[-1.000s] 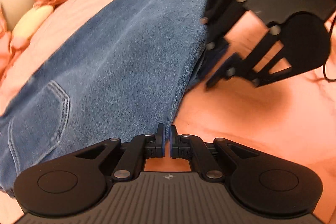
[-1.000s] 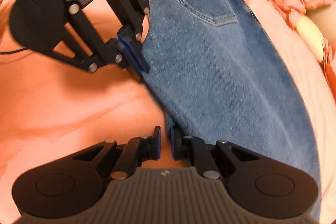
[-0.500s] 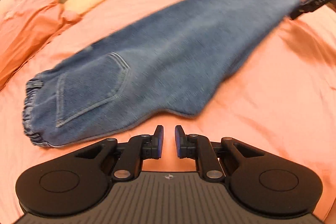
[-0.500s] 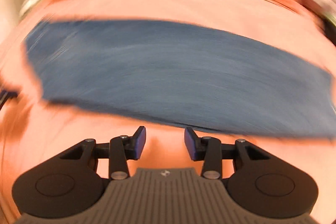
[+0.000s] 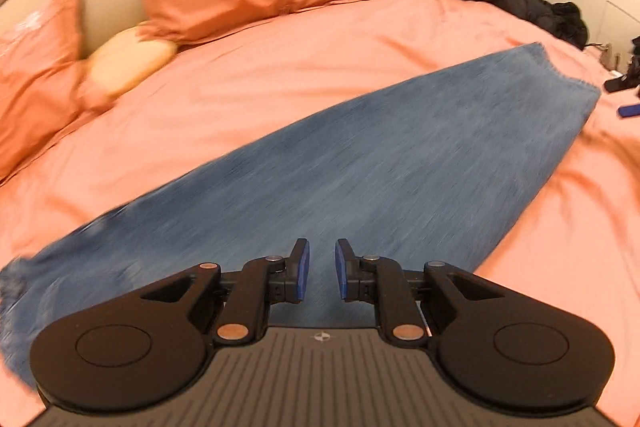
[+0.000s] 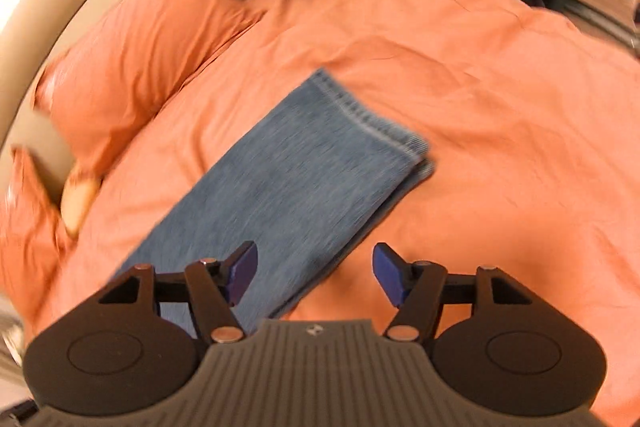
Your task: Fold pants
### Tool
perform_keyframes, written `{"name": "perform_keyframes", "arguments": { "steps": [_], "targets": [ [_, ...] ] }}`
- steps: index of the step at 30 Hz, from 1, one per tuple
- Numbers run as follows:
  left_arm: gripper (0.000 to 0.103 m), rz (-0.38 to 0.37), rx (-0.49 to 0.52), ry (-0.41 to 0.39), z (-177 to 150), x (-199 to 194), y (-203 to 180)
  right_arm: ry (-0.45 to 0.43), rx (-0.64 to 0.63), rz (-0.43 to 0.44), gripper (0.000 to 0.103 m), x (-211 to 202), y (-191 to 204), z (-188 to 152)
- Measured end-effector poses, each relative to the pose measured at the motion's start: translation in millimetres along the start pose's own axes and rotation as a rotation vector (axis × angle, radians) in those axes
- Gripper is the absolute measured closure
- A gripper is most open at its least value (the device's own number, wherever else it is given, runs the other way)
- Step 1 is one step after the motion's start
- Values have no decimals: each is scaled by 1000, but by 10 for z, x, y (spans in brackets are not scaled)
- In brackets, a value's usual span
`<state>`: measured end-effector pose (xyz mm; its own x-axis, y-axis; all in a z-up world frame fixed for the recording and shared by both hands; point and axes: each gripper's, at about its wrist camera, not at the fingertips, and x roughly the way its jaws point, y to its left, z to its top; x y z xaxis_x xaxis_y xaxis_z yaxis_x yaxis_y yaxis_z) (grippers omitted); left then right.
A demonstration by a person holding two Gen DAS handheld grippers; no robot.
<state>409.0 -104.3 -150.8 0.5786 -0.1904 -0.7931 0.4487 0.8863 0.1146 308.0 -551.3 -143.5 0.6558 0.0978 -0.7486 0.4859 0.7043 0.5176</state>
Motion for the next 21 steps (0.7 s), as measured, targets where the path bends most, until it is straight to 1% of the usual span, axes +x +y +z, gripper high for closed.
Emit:
{"name": "perform_keyframes", "arguments": {
  "steps": [1, 3, 4, 7, 8, 11, 13, 17, 19, 21],
  "targets": [
    [83, -16, 14, -5, 90, 100, -85, 1, 17, 1, 42, 57, -55, 35],
    [83, -43, 54, -12, 233, 259, -292, 5, 47, 12, 48, 148, -212, 102],
    [83, -61, 76, -14, 291, 341, -397, 9, 65, 19, 49, 209, -280, 134],
    [83, -99, 151, -11, 495, 599, -715, 18, 105, 41, 50, 399, -431, 200],
    [83, -101, 175, -7, 553, 688, -811, 19, 116, 45, 50, 459, -478, 209],
    [83, -114, 230, 2, 718, 982, -1092, 24, 169, 92, 50, 595, -639, 218],
    [83, -104, 253, 5, 849, 1155, -1228, 12, 197, 118, 51, 655, -725, 222],
    [83, -102, 267, 35, 1092, 1490, -1366, -23, 261, 159, 64, 769, -890, 269],
    [83, -84, 273, 56, 1221, 1665, -1428, -27, 298, 179, 67, 840, -948, 283],
    [83, -62, 274, 78, 1284, 1810, -1429, -35, 294, 184, 76, 844, -942, 276]
  ]
}}
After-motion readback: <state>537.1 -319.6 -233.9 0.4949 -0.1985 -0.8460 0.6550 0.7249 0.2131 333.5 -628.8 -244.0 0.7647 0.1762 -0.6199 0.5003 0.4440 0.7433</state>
